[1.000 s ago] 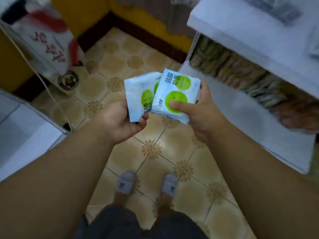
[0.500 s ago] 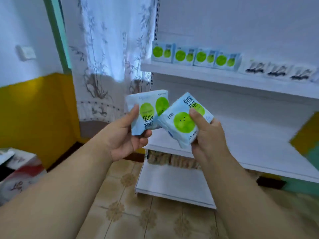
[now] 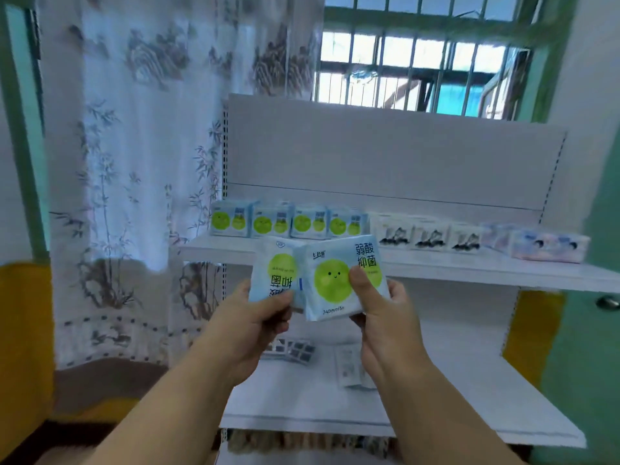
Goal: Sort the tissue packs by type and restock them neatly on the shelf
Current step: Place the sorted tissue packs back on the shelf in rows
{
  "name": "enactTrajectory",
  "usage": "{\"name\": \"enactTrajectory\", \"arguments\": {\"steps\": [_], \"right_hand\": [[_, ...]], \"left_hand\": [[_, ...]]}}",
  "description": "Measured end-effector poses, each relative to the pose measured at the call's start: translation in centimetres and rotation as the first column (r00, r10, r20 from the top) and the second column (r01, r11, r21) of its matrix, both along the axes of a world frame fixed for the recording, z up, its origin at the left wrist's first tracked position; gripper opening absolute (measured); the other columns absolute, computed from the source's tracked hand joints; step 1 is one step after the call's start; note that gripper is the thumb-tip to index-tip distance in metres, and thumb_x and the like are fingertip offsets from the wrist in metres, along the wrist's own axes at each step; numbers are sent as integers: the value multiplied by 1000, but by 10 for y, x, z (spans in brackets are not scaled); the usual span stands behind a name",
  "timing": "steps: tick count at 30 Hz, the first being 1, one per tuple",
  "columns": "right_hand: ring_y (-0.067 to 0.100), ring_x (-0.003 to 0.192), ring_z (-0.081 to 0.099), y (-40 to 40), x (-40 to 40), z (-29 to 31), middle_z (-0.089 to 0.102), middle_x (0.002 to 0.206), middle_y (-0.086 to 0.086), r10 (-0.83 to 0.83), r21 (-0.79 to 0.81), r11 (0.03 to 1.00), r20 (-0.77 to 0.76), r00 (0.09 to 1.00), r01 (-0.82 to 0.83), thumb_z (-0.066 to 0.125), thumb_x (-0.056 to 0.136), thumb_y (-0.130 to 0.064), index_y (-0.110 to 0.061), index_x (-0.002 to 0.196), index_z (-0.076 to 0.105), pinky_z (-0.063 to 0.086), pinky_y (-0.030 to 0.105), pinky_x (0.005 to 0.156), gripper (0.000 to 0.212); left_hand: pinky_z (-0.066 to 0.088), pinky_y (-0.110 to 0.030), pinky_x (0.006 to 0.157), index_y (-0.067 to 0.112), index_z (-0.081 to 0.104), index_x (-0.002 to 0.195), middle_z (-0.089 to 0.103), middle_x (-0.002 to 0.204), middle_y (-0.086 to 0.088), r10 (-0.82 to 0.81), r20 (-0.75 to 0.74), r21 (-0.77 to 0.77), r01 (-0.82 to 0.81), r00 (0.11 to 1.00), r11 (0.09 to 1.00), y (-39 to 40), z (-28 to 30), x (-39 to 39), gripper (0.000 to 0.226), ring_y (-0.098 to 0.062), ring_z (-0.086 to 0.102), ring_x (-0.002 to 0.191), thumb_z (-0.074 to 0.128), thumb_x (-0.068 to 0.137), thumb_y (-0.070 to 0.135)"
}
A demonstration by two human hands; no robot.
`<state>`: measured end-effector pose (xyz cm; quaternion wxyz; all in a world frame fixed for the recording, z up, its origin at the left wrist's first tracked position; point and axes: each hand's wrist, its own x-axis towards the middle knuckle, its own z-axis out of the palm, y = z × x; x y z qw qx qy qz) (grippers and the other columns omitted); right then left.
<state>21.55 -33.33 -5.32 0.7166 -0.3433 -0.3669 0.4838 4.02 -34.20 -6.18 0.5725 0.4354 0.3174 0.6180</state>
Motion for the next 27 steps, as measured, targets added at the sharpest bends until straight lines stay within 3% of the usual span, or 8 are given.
{"name": "enactTrajectory", "arguments": {"steps": [3, 6, 9, 13, 15, 19, 23, 27], "right_hand": [[37, 93, 71, 33, 24, 3, 75, 96, 12, -23, 14, 1000, 41, 999, 23, 88, 46, -43, -10, 104, 58, 55, 58, 87, 73], [32, 92, 72, 70, 38, 6, 74, 101, 15, -9, -1, 1000, -6, 1000, 9, 87, 51, -34, -4, 108, 56, 58, 53, 85, 71], [27, 88, 74, 112, 43, 8, 72, 103, 18, 44, -8, 999, -81, 996, -45, 83, 60, -23, 2, 106, 55, 60, 40, 71, 59], [26, 88, 73, 174, 40, 20, 73, 103, 17, -1, -8, 1000, -18, 1000, 1, 86, 62, -28, 0, 109, 57, 60, 43, 78, 62], [29, 91, 72, 202, 38, 28, 72, 101, 15, -94, 16, 996, 118, 989, 93, 90, 54, -43, -4, 106, 58, 58, 48, 85, 73], [14, 88, 69, 252, 47, 45, 70, 102, 2, -203, 72, 979, 369, 907, 190, 84, 74, -29, -23, 118, 48, 55, 33, 77, 58], [18, 86, 69, 294, 69, 63, 69, 100, 3, -202, 60, 976, 605, 771, 208, 86, 73, -21, -29, 122, 45, 59, 34, 72, 65], [16, 77, 67, 321, 93, 63, 63, 93, 0, -241, 89, 947, 832, 500, 309, 88, 71, -23, -25, 115, 42, 58, 29, 58, 64]], "left_hand": [[42, -24, 49, 12, 61, 99, 62, 76, -4, 101, 81, 10, -102, 992, 995, 32, 4, 26, 23, -14, 50, 55, 70, 77, 10], [49, -33, 72, 19, 65, 102, 71, 89, -1, 180, 153, 7, -183, 972, 983, 63, 9, 41, 30, -16, 62, 74, 70, 72, 21], [53, -45, 91, 17, 62, 120, 74, 110, -6, 193, 205, 19, -201, 959, 979, 103, 21, 43, 34, -25, 69, 100, 64, 86, 19], [57, -46, 86, 23, 60, 113, 73, 109, -3, 266, -61, 93, -260, 962, 961, 164, 43, 33, 18, -23, 72, 95, 61, 95, 25], [60, -34, 72, 24, 57, 110, 71, 104, -1, 279, -250, 155, -246, 927, 957, 195, 53, 30, 24, -15, 72, 85, 70, 89, 25], [59, -35, 76, 28, 52, 107, 68, 106, 1, 257, -455, 248, -156, 852, 956, 263, 81, 23, 45, -16, 68, 93, 79, 77, 8], [60, -39, 77, 26, 44, 116, 64, 107, 1, 318, -711, 352, -75, 627, 933, 321, 108, 18, 52, -19, 65, 91, 77, 77, 14], [52, -29, 72, 27, 41, 130, 55, 115, -1, 487, -857, 504, 72, 168, 861, 356, 120, 17, 62, -20, 60, 93, 76, 78, 23]]}}
